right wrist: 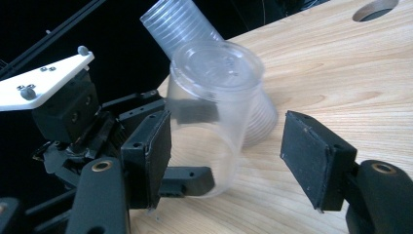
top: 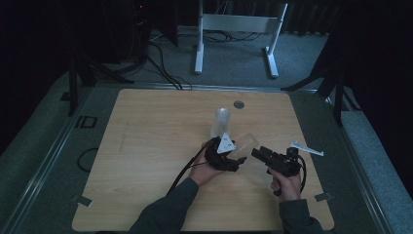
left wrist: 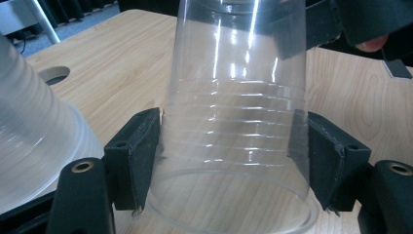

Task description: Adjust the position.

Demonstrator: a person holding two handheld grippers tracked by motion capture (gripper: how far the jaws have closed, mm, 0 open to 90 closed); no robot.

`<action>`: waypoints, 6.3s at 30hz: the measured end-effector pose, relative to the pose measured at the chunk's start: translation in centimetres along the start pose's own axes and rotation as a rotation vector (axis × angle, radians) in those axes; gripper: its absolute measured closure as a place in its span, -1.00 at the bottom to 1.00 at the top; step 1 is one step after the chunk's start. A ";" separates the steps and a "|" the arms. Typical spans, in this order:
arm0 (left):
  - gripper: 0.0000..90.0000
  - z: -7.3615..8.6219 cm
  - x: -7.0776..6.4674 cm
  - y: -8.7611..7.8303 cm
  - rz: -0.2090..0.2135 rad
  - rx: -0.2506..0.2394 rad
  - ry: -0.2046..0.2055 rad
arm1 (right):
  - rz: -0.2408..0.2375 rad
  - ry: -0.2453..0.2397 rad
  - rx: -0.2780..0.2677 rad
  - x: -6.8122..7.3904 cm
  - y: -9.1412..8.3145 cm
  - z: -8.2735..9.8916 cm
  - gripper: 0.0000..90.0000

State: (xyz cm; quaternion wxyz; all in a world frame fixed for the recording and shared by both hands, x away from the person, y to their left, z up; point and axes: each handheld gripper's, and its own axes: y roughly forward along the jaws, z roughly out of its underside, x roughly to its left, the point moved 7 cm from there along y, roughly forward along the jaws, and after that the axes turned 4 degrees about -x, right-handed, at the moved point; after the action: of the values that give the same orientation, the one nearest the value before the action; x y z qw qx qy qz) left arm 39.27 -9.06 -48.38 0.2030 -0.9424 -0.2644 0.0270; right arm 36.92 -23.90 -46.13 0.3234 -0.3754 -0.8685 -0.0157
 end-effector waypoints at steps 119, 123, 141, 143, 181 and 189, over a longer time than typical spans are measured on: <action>-0.34 2.8 -2.9 -1.5 0.236 0.215 0.205 | 0.053 -1.086 1.061 3.3 0.5 -0.2 -0.12; -0.34 2.8 -3.1 -1.5 0.240 0.225 0.217 | 0.051 -1.093 1.081 3.5 0.4 -0.1 -0.12; -0.34 3.0 -3.3 -1.9 0.270 0.269 0.265 | 0.027 -1.124 1.160 3.9 0.6 0.6 -0.12; -0.34 3.1 -3.3 -1.9 0.270 0.274 0.268 | 0.024 -1.128 1.164 4.0 0.7 0.6 -0.13; -0.34 2.0 -4.3 -2.4 0.269 0.271 0.350 | -0.038 -1.120 1.181 4.3 1.4 2.5 -0.18; -0.35 2.1 -4.4 -2.3 0.266 0.276 0.362 | -0.040 -1.113 1.192 4.2 1.3 2.8 -0.13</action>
State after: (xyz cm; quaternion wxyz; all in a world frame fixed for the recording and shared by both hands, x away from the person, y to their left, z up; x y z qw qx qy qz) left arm 33.98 -8.73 -49.66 0.3685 -0.9217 -0.0912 -0.0798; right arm 34.12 -19.46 -46.20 -0.0104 -0.0776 -0.7711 0.6319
